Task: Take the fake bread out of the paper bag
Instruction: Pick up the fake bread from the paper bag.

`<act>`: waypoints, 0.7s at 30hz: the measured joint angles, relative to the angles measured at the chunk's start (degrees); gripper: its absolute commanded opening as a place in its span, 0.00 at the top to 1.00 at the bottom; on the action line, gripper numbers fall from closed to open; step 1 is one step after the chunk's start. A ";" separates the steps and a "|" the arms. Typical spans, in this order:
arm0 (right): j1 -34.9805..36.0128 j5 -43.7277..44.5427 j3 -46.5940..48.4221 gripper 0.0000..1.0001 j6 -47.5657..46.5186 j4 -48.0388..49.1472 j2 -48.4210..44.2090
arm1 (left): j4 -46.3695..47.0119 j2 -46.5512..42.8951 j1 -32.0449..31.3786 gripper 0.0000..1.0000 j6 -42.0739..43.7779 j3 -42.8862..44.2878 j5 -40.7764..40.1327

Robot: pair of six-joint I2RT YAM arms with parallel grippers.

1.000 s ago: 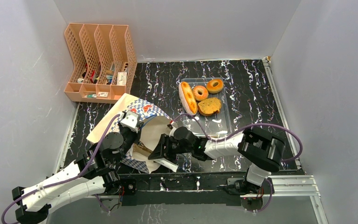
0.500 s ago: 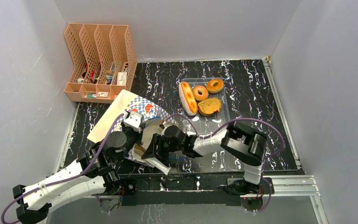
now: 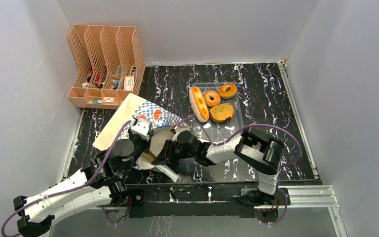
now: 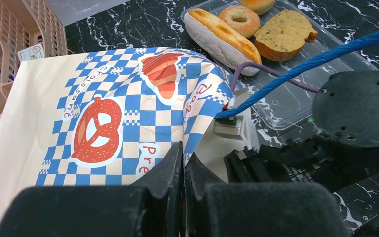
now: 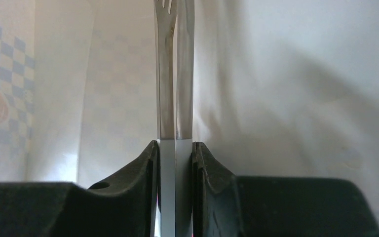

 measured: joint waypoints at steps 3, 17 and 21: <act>-0.50 0.61 -3.69 0.99 -0.15 0.09 -3.30 | -0.02 0.26 -0.02 1.00 -0.02 0.00 -0.90; -5.86 3.17 -17.97 1.00 -2.97 -1.46 -20.70 | -0.37 4.35 -0.02 1.00 -0.48 0.00 -5.57; -6.45 3.58 -21.03 1.00 -4.50 -4.52 -26.77 | -0.33 6.10 -0.02 1.00 -0.90 0.07 -8.11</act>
